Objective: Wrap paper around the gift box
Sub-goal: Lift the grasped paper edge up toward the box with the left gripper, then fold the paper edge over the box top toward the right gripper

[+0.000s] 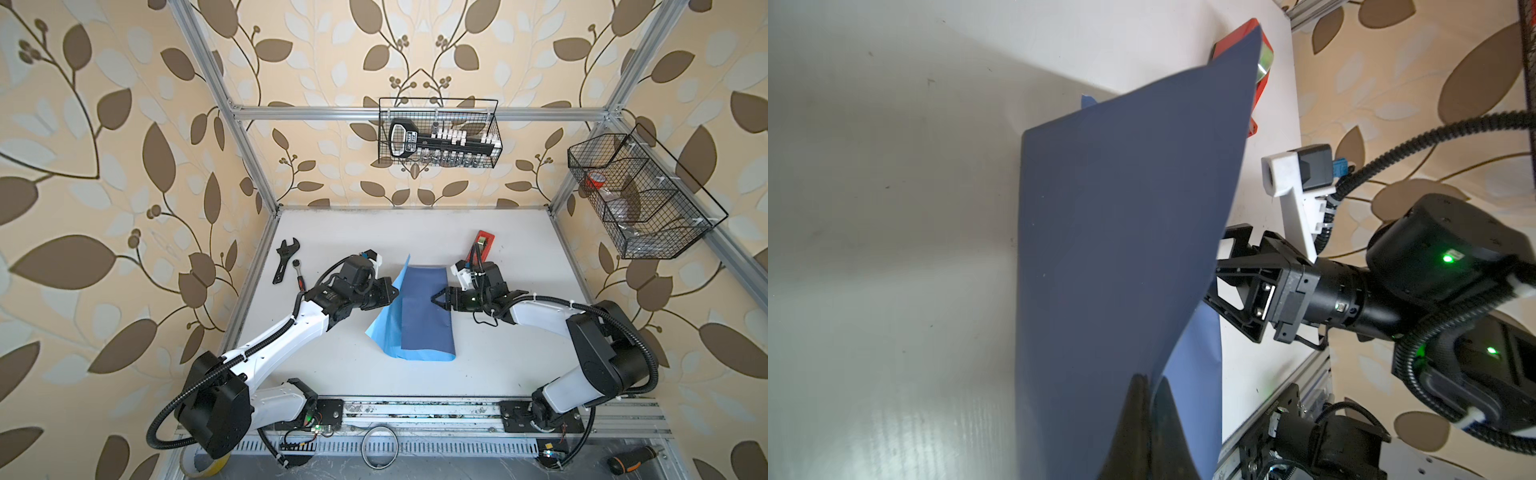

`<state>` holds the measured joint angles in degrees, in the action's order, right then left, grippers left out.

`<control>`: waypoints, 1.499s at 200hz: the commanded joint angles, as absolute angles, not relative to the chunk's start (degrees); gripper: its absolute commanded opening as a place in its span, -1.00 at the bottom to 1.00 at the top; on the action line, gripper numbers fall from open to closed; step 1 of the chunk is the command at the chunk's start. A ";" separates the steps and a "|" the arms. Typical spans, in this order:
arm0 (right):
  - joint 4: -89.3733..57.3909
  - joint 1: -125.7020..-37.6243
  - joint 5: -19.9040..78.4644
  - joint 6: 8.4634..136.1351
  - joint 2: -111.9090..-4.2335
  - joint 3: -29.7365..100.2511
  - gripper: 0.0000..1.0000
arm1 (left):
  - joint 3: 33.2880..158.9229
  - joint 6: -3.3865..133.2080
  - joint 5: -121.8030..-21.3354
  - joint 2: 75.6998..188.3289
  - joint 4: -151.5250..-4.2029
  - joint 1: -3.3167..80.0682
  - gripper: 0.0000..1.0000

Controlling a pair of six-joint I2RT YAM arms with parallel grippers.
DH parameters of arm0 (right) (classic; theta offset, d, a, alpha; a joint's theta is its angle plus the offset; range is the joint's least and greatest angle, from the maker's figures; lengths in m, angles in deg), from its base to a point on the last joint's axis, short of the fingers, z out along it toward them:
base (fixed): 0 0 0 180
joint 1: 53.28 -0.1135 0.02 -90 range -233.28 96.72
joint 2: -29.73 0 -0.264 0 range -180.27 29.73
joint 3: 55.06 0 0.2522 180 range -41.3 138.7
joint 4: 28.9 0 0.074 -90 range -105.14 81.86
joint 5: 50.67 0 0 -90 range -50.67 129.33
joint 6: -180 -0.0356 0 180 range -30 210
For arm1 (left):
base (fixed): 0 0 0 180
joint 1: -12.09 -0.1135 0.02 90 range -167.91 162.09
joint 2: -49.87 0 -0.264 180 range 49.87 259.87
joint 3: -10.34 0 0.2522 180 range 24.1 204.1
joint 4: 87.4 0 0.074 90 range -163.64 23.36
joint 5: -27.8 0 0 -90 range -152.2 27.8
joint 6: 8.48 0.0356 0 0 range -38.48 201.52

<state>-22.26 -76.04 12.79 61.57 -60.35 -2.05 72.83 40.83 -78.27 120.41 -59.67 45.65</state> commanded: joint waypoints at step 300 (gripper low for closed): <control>-12.78 -77.80 17.76 63.87 -64.05 -3.51 0.55 | 84.41 36.72 -65.99 135.87 -61.98 59.72 -1.00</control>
<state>-22.04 -76.44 13.20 61.57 -60.51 -1.72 82.61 38.99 -64.24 134.58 -59.27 59.05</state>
